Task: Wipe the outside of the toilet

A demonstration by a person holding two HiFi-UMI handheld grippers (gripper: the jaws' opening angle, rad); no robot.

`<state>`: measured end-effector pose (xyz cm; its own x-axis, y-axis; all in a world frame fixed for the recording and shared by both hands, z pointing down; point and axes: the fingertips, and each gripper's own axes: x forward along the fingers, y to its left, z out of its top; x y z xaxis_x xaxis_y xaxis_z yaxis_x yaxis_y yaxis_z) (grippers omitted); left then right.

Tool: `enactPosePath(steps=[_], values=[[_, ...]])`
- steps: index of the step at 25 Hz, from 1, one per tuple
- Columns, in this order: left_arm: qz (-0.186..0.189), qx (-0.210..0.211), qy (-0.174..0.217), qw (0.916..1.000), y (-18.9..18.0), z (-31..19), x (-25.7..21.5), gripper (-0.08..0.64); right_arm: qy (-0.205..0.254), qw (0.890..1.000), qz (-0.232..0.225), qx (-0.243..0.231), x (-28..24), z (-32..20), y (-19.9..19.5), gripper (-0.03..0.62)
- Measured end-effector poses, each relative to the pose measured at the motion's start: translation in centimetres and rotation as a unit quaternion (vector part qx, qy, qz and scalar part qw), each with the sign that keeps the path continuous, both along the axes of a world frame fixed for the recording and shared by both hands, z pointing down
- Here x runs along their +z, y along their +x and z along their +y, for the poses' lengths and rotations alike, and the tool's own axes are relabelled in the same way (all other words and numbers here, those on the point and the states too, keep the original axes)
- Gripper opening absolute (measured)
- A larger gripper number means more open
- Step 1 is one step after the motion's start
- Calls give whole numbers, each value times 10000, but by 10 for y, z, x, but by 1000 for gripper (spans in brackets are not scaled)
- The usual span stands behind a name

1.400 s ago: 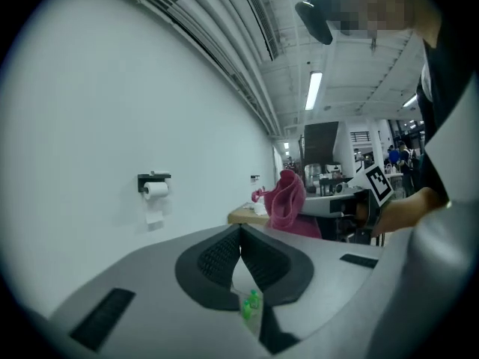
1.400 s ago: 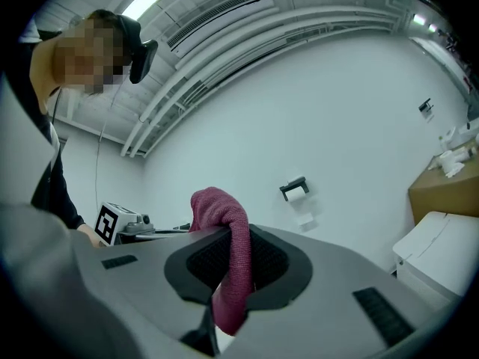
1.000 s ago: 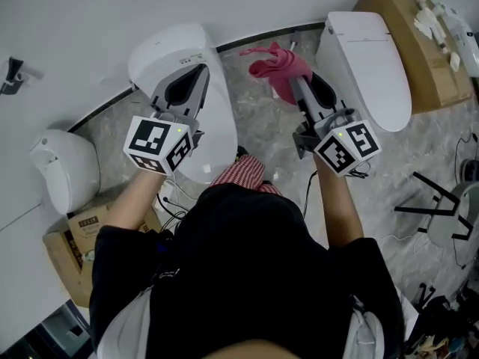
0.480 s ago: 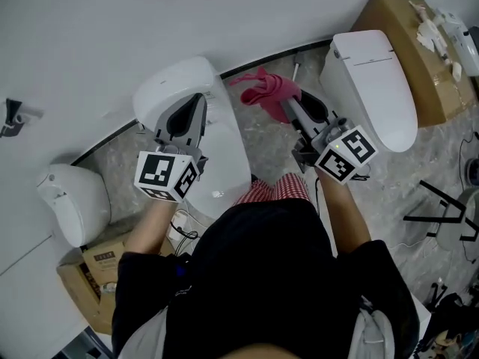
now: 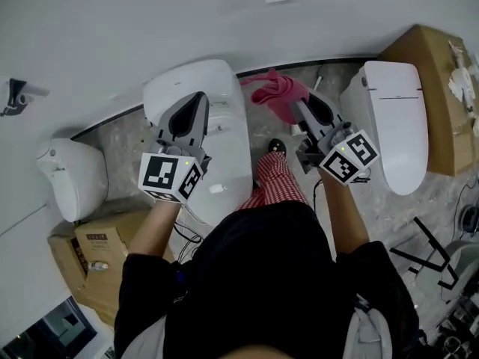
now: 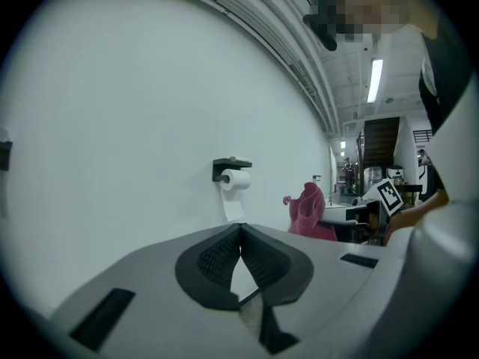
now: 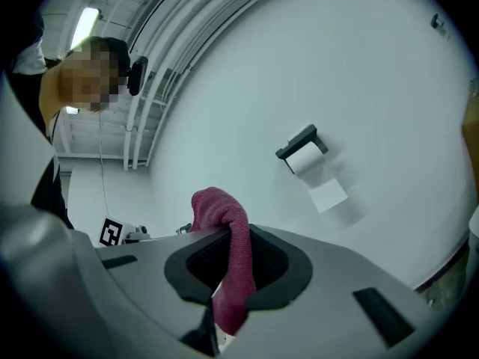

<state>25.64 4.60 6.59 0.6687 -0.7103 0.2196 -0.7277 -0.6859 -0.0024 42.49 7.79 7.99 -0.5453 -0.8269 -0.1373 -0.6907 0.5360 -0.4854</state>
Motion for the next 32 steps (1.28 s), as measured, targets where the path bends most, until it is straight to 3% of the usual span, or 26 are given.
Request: enactPosePath(steps=[12,18,25,32], values=[[90,-1001,-156,9948,20,-132,39,9,-585,9973,-26,-450,63,-130,38,55],[151,-1168,-642,9910,26,-138,72,9,-900,9935,-70,-689,92,-159,34,55],[-34,-1429,-679,9874,-4,-143,90,9,-1236,9875,42,-977,132,-174,2,55],[-173,-1426,-857,9859,-7,-132,120,9,-1689,9823,-265,-772,175,-190,-11,55]])
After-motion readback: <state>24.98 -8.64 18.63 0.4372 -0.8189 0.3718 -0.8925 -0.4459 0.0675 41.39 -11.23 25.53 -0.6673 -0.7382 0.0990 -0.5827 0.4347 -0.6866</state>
